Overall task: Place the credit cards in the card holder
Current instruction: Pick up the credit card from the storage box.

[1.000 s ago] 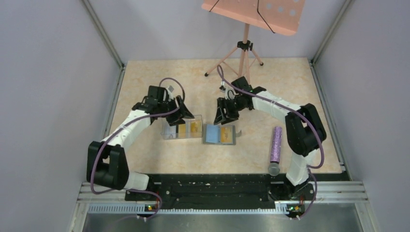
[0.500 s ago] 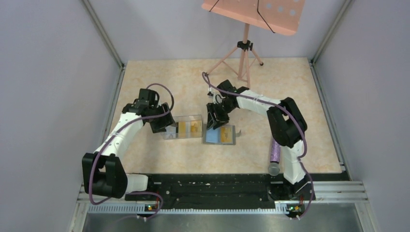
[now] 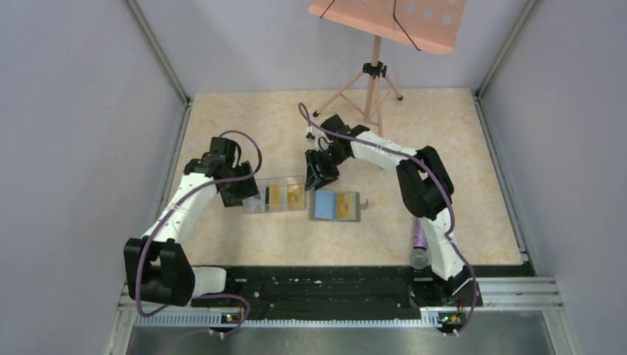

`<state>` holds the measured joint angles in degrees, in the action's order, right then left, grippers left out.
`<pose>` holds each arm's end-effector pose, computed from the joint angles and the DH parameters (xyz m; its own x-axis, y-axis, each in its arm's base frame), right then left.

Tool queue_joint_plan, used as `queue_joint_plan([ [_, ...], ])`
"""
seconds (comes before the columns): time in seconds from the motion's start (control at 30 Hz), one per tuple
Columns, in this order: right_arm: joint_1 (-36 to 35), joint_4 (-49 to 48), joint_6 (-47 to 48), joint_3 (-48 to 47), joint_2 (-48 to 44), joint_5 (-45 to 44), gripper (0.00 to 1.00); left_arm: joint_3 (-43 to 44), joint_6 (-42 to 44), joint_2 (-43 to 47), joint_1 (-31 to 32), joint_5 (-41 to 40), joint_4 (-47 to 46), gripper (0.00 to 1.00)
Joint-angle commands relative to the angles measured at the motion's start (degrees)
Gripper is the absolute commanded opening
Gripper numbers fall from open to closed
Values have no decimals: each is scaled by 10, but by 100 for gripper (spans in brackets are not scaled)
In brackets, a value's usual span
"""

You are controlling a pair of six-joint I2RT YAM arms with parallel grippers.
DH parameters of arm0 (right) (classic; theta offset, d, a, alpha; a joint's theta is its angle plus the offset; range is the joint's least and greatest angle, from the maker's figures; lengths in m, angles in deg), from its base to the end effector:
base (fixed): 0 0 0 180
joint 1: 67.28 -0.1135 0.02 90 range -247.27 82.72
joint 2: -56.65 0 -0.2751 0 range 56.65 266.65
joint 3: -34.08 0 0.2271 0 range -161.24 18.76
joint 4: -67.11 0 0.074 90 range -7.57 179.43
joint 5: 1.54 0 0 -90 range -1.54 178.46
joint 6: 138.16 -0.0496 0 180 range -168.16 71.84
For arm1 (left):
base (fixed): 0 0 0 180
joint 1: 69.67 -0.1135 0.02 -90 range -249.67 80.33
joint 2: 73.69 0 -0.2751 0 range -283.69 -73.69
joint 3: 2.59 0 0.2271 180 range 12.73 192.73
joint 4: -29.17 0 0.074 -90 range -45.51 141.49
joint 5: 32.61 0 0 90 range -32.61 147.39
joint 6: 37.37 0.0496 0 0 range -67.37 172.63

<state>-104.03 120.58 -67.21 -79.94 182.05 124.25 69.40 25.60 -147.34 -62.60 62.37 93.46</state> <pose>0.3436 0.2928 0.1895 -0.9090 -0.3483 -0.2289 -0.4103 0.6506 0.6391 0.2177 -0.0313 0.2582 -0.8789 -0.3472 -0.3270 -0.2714 0.9279 -0.2558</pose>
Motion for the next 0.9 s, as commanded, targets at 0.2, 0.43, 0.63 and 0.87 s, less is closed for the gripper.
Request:
queue_joint_plan([
  [0.2, -10, 5, -4, -73, 28, 29, 46, 16, 33, -66, -43, 10, -2, 61],
  [0.43, -10, 6, -18, -117, 55, 48, 45, 5, 33, -100, -46, 30, -16, 49],
  [0.63, -10, 28, -12, -164, 68, 36, 46, -7, 10, -93, -46, 50, -36, 22],
  [0.87, -10, 56, 11, -173, 43, -19, 50, -13, -25, -107, -46, 120, -77, 1],
])
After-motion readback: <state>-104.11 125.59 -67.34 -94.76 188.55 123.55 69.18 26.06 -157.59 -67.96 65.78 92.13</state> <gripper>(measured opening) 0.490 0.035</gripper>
